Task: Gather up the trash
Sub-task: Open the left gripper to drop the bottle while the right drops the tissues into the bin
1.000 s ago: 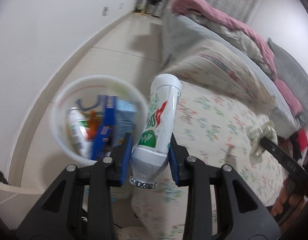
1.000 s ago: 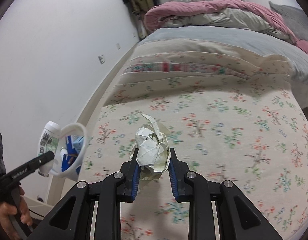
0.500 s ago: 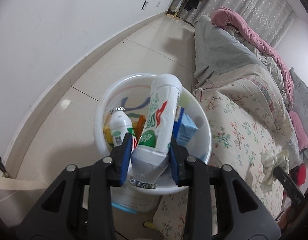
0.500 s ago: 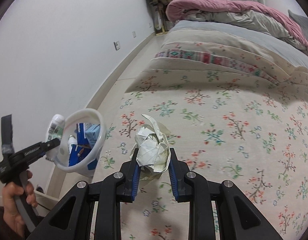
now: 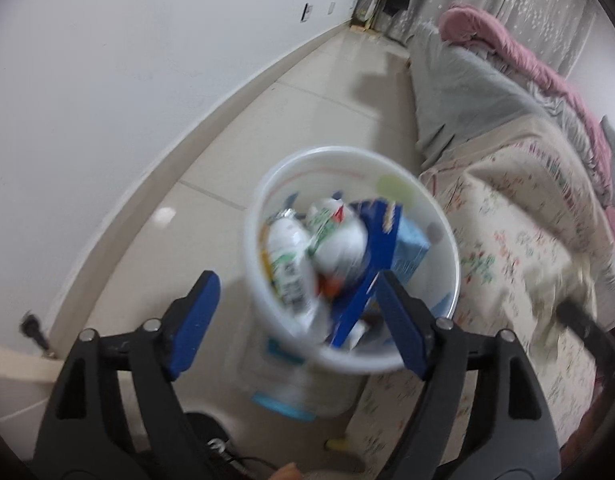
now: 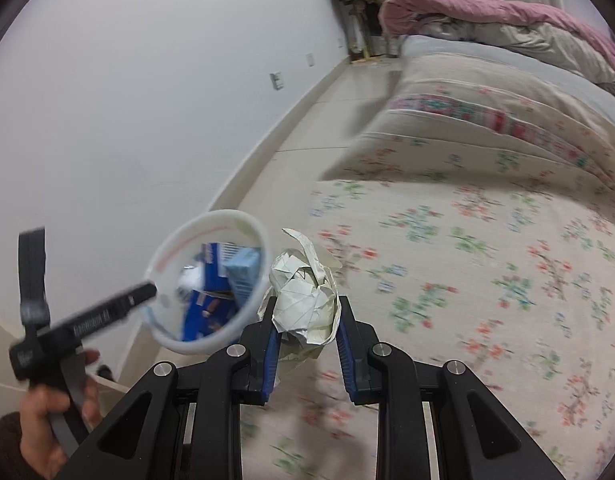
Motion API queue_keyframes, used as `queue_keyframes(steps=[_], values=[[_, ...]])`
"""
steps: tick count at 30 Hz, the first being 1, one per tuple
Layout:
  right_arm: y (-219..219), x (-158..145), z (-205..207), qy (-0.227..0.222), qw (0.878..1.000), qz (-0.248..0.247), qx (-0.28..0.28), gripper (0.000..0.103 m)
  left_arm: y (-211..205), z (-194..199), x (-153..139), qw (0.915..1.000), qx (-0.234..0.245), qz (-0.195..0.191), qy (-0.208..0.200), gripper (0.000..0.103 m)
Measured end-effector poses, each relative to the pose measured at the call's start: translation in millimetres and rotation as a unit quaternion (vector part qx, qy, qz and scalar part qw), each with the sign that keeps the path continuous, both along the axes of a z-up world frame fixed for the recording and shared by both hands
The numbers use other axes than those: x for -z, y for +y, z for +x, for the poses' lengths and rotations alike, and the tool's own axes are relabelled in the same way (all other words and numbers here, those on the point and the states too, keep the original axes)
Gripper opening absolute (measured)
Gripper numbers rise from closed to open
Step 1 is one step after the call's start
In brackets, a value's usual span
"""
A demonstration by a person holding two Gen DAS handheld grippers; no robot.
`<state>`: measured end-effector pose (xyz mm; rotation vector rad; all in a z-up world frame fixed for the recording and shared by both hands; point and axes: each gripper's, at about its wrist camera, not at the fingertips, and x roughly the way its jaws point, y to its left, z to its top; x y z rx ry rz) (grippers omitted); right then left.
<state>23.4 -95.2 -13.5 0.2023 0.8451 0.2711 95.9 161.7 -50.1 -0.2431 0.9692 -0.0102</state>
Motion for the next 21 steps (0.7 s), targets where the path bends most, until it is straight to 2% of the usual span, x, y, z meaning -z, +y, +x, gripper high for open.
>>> queue_keyframes(steps=[10, 17, 18, 19, 20, 21], values=[[66, 3, 29, 0.008, 0.996, 0.035, -0.078, 0.027, 34, -22, -7, 0.9981, -0.049, 0.022, 0.031, 0.095], [94, 15, 49, 0.015, 0.995, 0.035, -0.092, 0.031, 43, -23, -7, 0.9974, -0.063, 0.016, 0.031, 0.096], [96, 15, 51, 0.011, 0.995, 0.031, -0.089, 0.038, 44, -22, -6, 0.9974, -0.064, 0.014, 0.032, 0.096], [97, 16, 54, 0.010, 0.996, 0.024, -0.083, 0.059, 44, -22, -7, 0.9973, -0.064, 0.013, 0.032, 0.096], [96, 17, 55, 0.008, 0.997, 0.018, -0.073, 0.073, 45, -22, -6, 0.9973, -0.064, 0.014, 0.034, 0.096], [94, 16, 56, -0.001, 0.997, 0.021, -0.068, 0.073, 45, -22, -6, 0.9972, -0.065, 0.015, 0.034, 0.096]])
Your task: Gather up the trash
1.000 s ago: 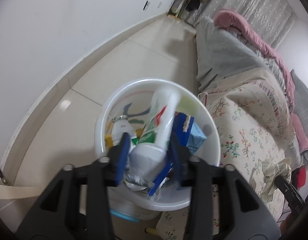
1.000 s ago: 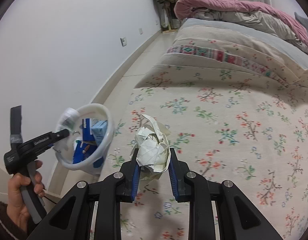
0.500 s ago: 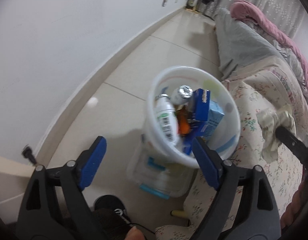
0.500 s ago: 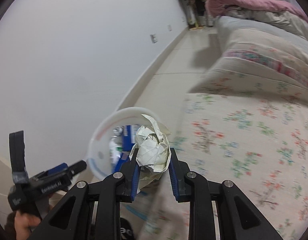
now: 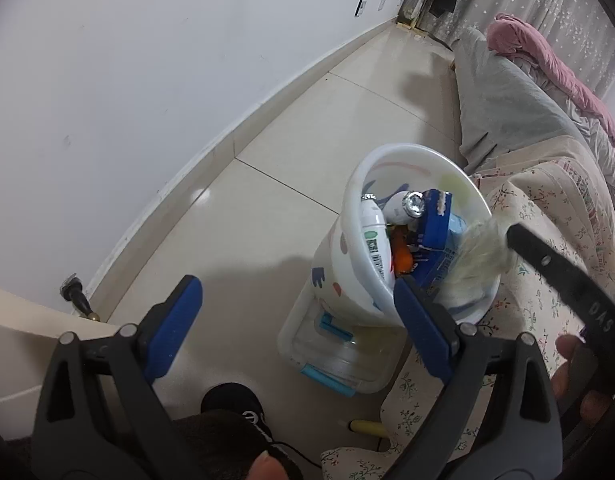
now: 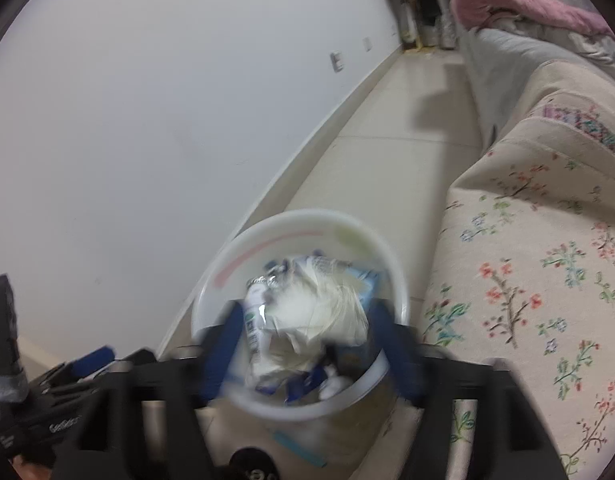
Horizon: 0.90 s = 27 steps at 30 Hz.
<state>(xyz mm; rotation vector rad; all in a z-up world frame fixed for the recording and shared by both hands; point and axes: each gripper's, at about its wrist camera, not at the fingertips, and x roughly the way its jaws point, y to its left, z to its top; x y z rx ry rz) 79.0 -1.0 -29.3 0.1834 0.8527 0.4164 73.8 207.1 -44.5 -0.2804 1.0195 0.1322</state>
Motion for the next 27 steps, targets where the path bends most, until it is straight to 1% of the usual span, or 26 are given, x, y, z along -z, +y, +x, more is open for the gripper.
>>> queue_keyframes(steps=[4, 10, 15, 17, 21, 24, 27], values=[[-5, -1, 1, -0.001, 1.000, 0.002, 0.010, 0.073, 2, 0, 1, 1.0000, 0.000, 0.001, 0.001, 0.098], [-26, -7, -8, -0.004, 1.000, -0.001, 0.030, 0.074, -2, 0, -1, 1.0000, 0.007, 0.004, 0.001, 0.100], [-46, -14, -30, 0.000, 0.999, -0.008, 0.048, 0.077, -12, -3, -7, 0.9998, 0.018, 0.008, -0.007, 0.102], [-55, -18, -37, 0.004, 0.998, -0.014, 0.060, 0.083, -20, -5, -10, 0.9995, 0.028, 0.011, -0.010, 0.102], [-77, -26, -53, 0.003, 0.995, -0.029, 0.092, 0.084, -39, -10, -17, 0.9979, 0.057, 0.024, -0.017, 0.102], [-94, -30, -69, 0.016, 0.992, -0.044, 0.117, 0.085, -56, -18, -25, 0.9961, 0.076, 0.034, -0.027, 0.102], [-117, -30, -87, 0.029, 0.989, -0.044, 0.135, 0.088, -75, -27, -33, 0.9935, 0.098, 0.045, -0.037, 0.102]])
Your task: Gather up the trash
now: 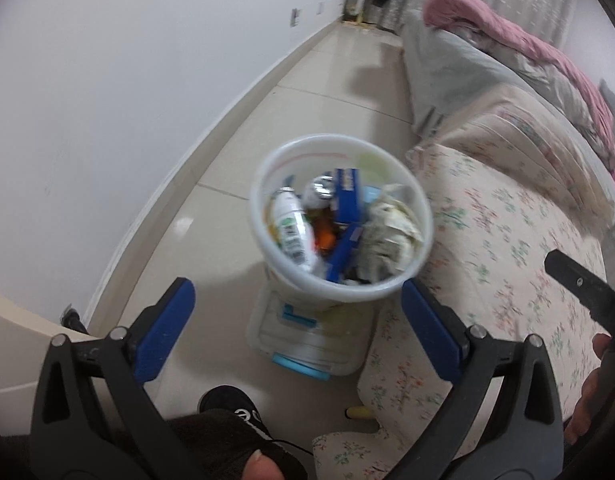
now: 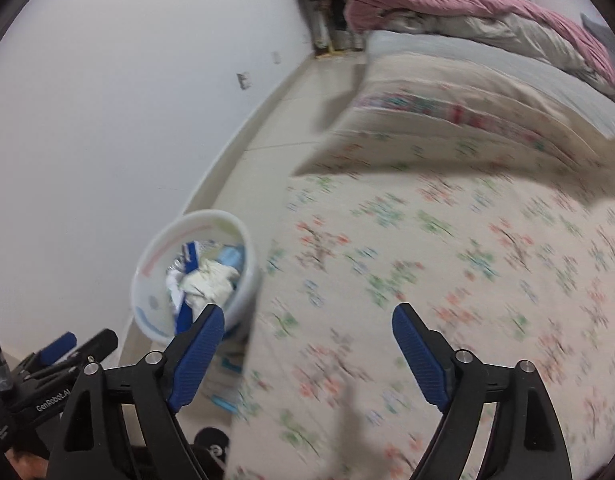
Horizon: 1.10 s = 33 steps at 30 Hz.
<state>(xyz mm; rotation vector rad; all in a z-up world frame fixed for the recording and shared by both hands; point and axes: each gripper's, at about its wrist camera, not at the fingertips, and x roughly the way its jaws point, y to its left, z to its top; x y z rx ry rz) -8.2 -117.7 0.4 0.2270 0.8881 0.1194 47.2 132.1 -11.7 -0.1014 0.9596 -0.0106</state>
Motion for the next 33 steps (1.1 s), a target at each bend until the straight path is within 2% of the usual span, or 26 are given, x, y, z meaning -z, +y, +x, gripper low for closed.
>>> queue_keyframes(steps=[1, 4, 13, 21, 33], values=[[-7, -1, -9, -0.003, 1.000, 0.003, 0.002, 0.089, -7, -3, -2, 1.0000, 0.008, 0.003, -0.002, 0.102], [-16, -2, -25, -0.003, 1.000, -0.008, 0.016, 0.103, -25, -12, -6, 0.9994, 0.031, 0.011, -0.009, 0.102], [-42, -20, -64, -0.038, 0.993, -0.080, 0.080, 0.103, -58, -31, -16, 0.9980, 0.053, 0.026, -0.021, 0.102], [-48, -22, -70, -0.056, 0.990, -0.091, 0.092, 0.103, -76, -39, -23, 0.9964, 0.059, 0.038, -0.047, 0.102], [-56, -11, -63, -0.040, 0.991, -0.074, 0.102, 0.103, -83, -39, -18, 0.9966, 0.058, 0.039, -0.043, 0.102]])
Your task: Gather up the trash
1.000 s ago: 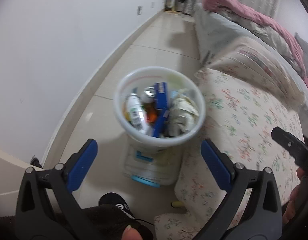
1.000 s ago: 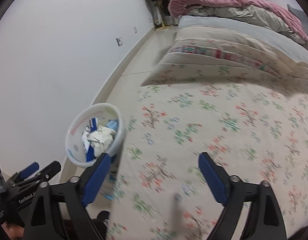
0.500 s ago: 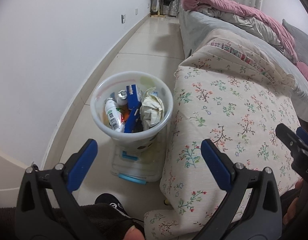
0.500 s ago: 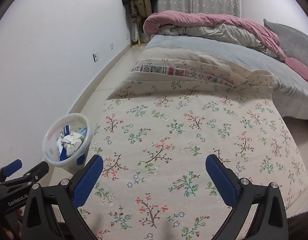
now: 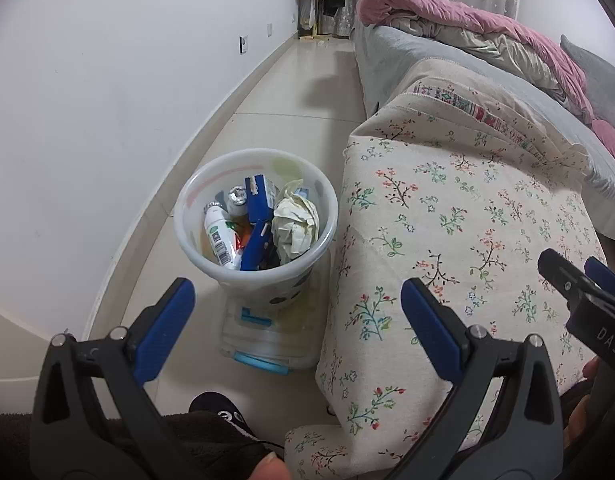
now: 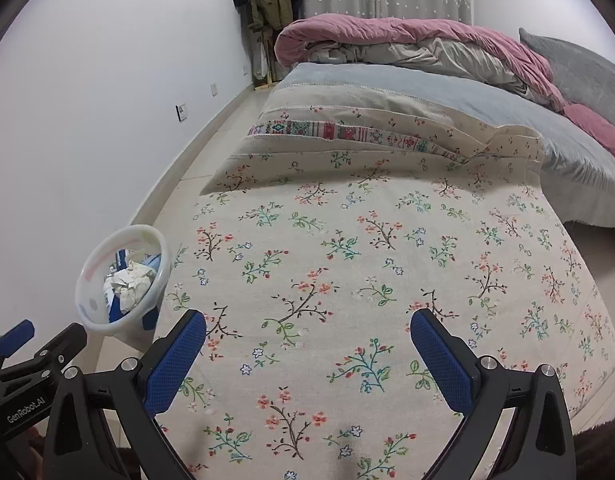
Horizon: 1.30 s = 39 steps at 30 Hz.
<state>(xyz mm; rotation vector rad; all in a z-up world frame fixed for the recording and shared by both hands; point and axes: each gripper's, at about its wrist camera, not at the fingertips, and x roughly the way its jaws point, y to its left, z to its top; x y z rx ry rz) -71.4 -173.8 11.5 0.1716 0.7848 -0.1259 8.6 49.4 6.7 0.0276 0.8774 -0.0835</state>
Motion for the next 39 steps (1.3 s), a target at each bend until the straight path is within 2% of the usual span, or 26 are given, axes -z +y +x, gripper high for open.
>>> queue_keyframes(steps=[39], values=[[-1.2, 0.4, -2.4, 0.008, 1.000, 0.011, -0.004, 0.103, 2.0, 0.2, 4.7, 0.9999, 0.001, -0.006, 0.015, 0.102]])
